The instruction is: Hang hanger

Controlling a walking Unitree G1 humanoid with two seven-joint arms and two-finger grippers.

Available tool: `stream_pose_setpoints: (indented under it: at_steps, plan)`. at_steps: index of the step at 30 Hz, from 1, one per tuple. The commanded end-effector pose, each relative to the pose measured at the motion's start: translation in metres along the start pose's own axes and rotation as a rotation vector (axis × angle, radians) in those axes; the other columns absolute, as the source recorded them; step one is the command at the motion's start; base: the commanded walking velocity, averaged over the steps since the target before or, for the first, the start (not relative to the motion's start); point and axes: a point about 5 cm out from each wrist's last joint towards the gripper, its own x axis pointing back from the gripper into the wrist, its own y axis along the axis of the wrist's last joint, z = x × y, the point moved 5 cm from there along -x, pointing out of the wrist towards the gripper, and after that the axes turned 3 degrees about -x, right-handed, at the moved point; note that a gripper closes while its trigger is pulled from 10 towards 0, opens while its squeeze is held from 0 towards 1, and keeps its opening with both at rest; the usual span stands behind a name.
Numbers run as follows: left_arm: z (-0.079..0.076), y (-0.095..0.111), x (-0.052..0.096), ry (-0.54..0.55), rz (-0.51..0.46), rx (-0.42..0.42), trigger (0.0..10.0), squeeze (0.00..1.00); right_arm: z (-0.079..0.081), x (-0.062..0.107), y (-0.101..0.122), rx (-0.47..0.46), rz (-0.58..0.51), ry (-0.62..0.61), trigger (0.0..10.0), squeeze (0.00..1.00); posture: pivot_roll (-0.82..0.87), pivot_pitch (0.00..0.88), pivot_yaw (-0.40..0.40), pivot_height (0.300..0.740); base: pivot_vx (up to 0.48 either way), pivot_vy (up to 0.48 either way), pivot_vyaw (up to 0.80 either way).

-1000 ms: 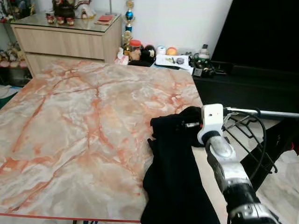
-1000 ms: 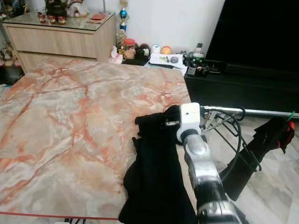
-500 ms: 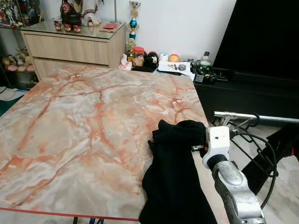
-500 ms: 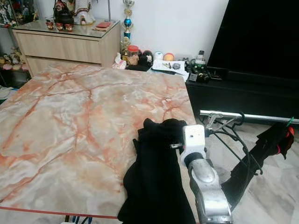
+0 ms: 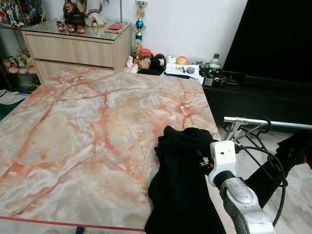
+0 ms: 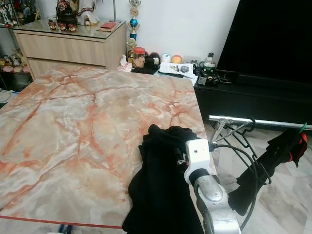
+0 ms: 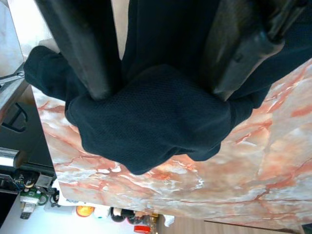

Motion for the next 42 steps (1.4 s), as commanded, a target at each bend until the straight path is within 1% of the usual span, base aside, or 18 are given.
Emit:
stream_pose_setpoints:
  at_steps: [1,2,3,6,8,11,12,13,14,15,17,20,22,24,26,30,35,42]
  plan:
    - [0.001,-0.005,0.001,0.000,0.003,0.003,10.0,0.00,-0.003,0.003,0.004,0.007,-0.009,-0.010,10.0,1.00,0.09,0.000,-0.092,0.740,0.000,0.000,0.00]
    - [0.007,-0.003,0.001,0.011,-0.014,-0.020,10.0,0.00,-0.005,0.006,0.002,0.008,-0.002,-0.024,10.0,1.00,0.09,0.000,-0.092,0.740,0.000,0.000,0.00]
    - [0.010,-0.003,0.001,0.018,-0.020,-0.021,10.0,0.00,-0.006,0.007,0.000,0.007,0.005,-0.031,10.0,1.00,0.09,0.000,-0.092,0.740,0.000,0.000,0.00]
    - [0.016,-0.001,0.001,0.032,-0.033,0.004,10.0,0.00,-0.011,0.012,-0.009,0.005,0.037,-0.054,10.0,1.00,0.09,0.000,-0.094,0.740,0.000,0.000,0.00]
    - [0.015,0.001,0.001,0.022,-0.051,0.019,10.0,0.00,-0.012,0.016,-0.018,0.002,0.062,-0.059,10.0,1.00,0.09,0.000,-0.095,0.740,0.000,0.000,0.00]
    - [0.012,0.006,0.002,-0.004,-0.086,-0.003,10.0,0.00,-0.010,0.021,-0.026,-0.016,0.087,-0.054,10.0,1.00,0.09,0.000,-0.096,0.740,0.000,0.000,0.00]
    - [0.011,0.008,0.002,-0.018,-0.108,-0.010,10.0,0.00,-0.007,0.025,-0.030,-0.037,0.100,-0.043,10.0,0.96,0.09,0.000,-0.095,0.740,0.000,0.000,0.00]
    - [0.011,0.009,0.002,-0.023,-0.116,-0.016,10.0,0.00,-0.006,0.026,-0.031,-0.044,0.103,-0.038,10.0,0.90,0.09,0.000,-0.095,0.740,0.000,0.000,0.00]
    - [0.012,0.009,0.003,-0.026,-0.121,-0.020,10.0,0.00,-0.006,0.027,-0.031,-0.046,0.104,-0.035,10.0,0.90,0.09,0.000,-0.095,0.740,0.000,0.000,0.00]
    - [0.012,0.008,0.003,-0.033,-0.125,-0.020,10.0,0.00,-0.003,0.029,-0.029,-0.047,0.094,-0.016,10.0,0.00,0.09,0.000,-0.093,0.740,0.000,0.000,0.00]
    - [0.015,0.007,0.003,-0.031,-0.129,-0.022,10.0,0.00,0.000,0.029,-0.026,-0.044,0.079,-0.002,10.0,0.00,0.09,0.000,-0.092,0.740,0.000,0.000,0.00]
    - [0.019,0.008,0.004,-0.037,-0.147,-0.026,10.0,0.00,0.005,0.032,-0.015,-0.077,0.025,0.024,10.0,0.00,0.09,0.000,-0.093,0.740,0.000,0.000,0.00]
    - [0.024,0.009,0.004,-0.026,-0.155,0.004,10.0,0.00,0.007,0.037,-0.011,-0.089,-0.002,0.031,10.0,0.00,0.09,0.000,-0.093,0.740,0.000,0.000,0.00]
    - [0.025,0.010,0.005,-0.028,-0.162,0.020,10.0,0.00,0.007,0.039,-0.010,-0.101,-0.013,0.029,10.0,0.00,0.09,0.000,-0.093,0.740,0.000,0.000,0.00]
    - [0.019,0.011,0.005,-0.048,-0.172,0.020,10.0,0.00,0.007,0.046,-0.010,-0.115,-0.025,0.030,10.0,0.00,0.09,0.000,-0.092,0.740,0.000,0.000,0.00]
    - [0.012,0.014,0.005,-0.070,-0.185,0.028,10.0,0.00,0.006,0.048,-0.009,-0.116,-0.033,0.027,10.0,0.00,0.08,0.000,-0.092,0.740,0.000,0.000,0.00]
    - [0.006,0.019,0.005,-0.086,-0.197,0.045,10.0,0.00,0.001,0.046,-0.011,-0.113,-0.031,0.007,10.0,0.00,0.08,0.000,-0.093,0.740,0.000,0.000,0.00]
    - [-0.002,0.023,0.005,-0.106,-0.208,0.054,10.0,0.00,-0.001,0.043,-0.012,-0.111,-0.032,-0.001,10.0,0.00,0.09,0.000,-0.097,0.740,-0.320,0.000,0.00]
